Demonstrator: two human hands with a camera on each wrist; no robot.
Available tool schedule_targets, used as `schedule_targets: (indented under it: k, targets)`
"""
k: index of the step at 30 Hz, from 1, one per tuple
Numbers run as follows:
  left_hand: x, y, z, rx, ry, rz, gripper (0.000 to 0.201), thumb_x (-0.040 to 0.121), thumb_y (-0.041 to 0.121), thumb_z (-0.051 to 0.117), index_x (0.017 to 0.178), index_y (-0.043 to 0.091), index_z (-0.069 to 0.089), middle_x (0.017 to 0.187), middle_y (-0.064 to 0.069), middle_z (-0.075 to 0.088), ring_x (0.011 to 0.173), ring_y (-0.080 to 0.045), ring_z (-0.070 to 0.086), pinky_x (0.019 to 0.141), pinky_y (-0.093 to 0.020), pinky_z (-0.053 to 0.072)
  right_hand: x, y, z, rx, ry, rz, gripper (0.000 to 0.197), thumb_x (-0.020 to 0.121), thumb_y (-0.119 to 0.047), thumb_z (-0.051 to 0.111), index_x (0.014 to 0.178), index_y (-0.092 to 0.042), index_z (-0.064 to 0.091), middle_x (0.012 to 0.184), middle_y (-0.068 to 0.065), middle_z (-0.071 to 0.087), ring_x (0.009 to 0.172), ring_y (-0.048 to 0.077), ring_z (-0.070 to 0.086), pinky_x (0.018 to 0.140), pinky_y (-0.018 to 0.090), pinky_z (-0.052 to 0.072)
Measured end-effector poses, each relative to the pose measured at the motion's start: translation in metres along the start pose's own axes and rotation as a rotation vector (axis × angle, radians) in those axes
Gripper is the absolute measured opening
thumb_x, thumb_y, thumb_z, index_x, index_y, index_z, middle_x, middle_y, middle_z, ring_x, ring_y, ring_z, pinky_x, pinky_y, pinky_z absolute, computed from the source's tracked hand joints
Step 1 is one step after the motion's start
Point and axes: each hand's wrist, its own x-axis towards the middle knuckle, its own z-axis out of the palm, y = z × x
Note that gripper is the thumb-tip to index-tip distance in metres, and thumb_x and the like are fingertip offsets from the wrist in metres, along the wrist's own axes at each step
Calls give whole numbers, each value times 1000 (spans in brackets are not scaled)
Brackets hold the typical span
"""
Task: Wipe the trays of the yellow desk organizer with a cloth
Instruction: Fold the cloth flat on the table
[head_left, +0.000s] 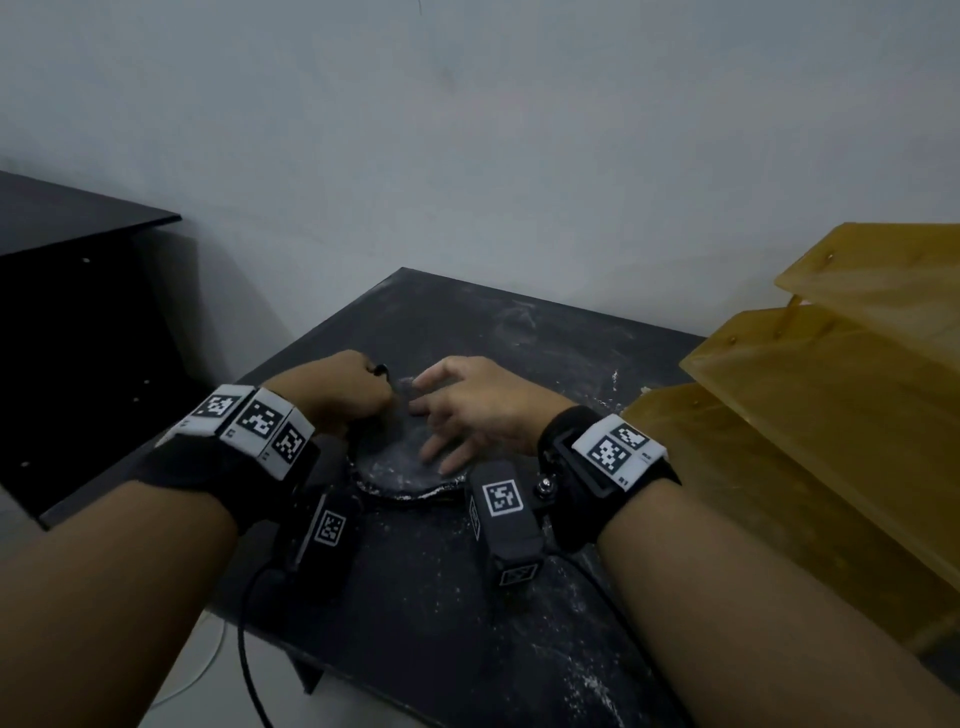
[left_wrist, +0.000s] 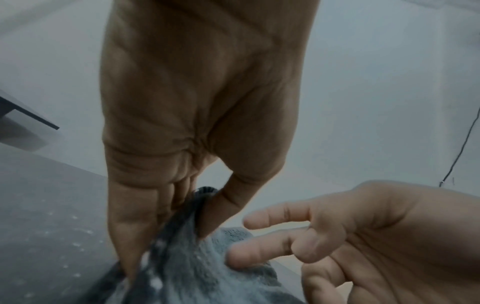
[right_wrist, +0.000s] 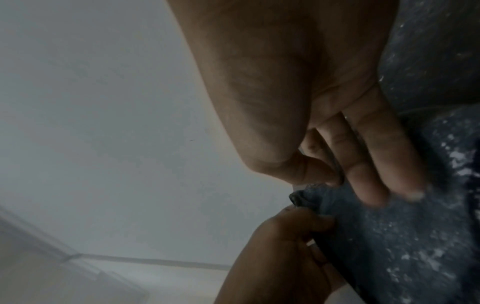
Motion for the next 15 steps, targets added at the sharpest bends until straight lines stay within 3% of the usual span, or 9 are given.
schedule_targets:
  k: [2, 3, 5, 7, 8, 10, 13, 15]
  targets:
    - [0, -3, -3, 130, 92, -11, 19, 84, 11, 62, 96, -3, 66, 87, -15, 69, 72, -30, 65, 64, -35, 54, 4, 3, -5, -123, 178, -24, 19, 91, -2, 58, 108, -8, 58, 97, 21, 68, 56, 24, 63, 43, 31, 53]
    - [0, -3, -4, 185, 112, -10, 17, 82, 12, 66, 92, -2, 67, 85, -16, 71, 67, -29, 65, 62, -34, 55, 6, 4, -10, -300, 268, -45, 8, 86, -8, 62, 94, -8, 61, 84, 17, 70, 54, 24, 62, 45, 31, 52]
    - [0, -2, -7, 271, 123, 12, 20, 75, 14, 77, 87, 2, 66, 84, -15, 71, 62, -26, 63, 58, -30, 52, 11, 5, -19, -647, 355, -29, 24, 79, -26, 70, 67, -10, 58, 63, 6, 65, 52, 22, 59, 45, 27, 46]
    - [4, -4, -7, 331, 119, 39, 47, 68, 14, 85, 106, 12, 58, 101, -10, 65, 78, -24, 59, 64, -28, 47, 15, 7, -21, -764, 291, 71, 41, 77, -44, 78, 63, -11, 58, 58, 3, 60, 53, 19, 57, 46, 25, 38]
    - [6, -4, -7, 331, 102, 56, 64, 67, 13, 86, 121, 17, 53, 110, -8, 60, 87, -23, 57, 70, -28, 45, 17, 9, -20, -766, 243, 104, 45, 76, -48, 80, 65, -10, 58, 59, 3, 59, 53, 19, 57, 47, 25, 37]
    - [11, -4, -8, 326, 33, 96, 82, 66, 11, 85, 137, 23, 46, 113, -4, 56, 94, -23, 56, 75, -29, 46, 25, 14, -18, -678, 202, 91, 44, 73, -43, 85, 66, -10, 57, 63, 3, 59, 58, 21, 57, 51, 25, 39]
    - [19, -3, -12, 364, -88, 151, 86, 62, 10, 85, 137, 29, 47, 115, 2, 59, 97, -19, 61, 81, -31, 51, 33, 17, -19, -431, 204, -87, 44, 70, -23, 84, 55, -19, 43, 59, -4, 46, 58, 15, 44, 54, 27, 37]
    - [24, 0, -14, 299, -170, 272, 77, 59, 7, 82, 127, 30, 54, 115, 5, 66, 97, -13, 64, 83, -30, 53, 38, 15, -23, -268, 210, -187, 40, 70, -13, 79, 54, -21, 42, 59, -3, 48, 59, 14, 46, 56, 29, 40]
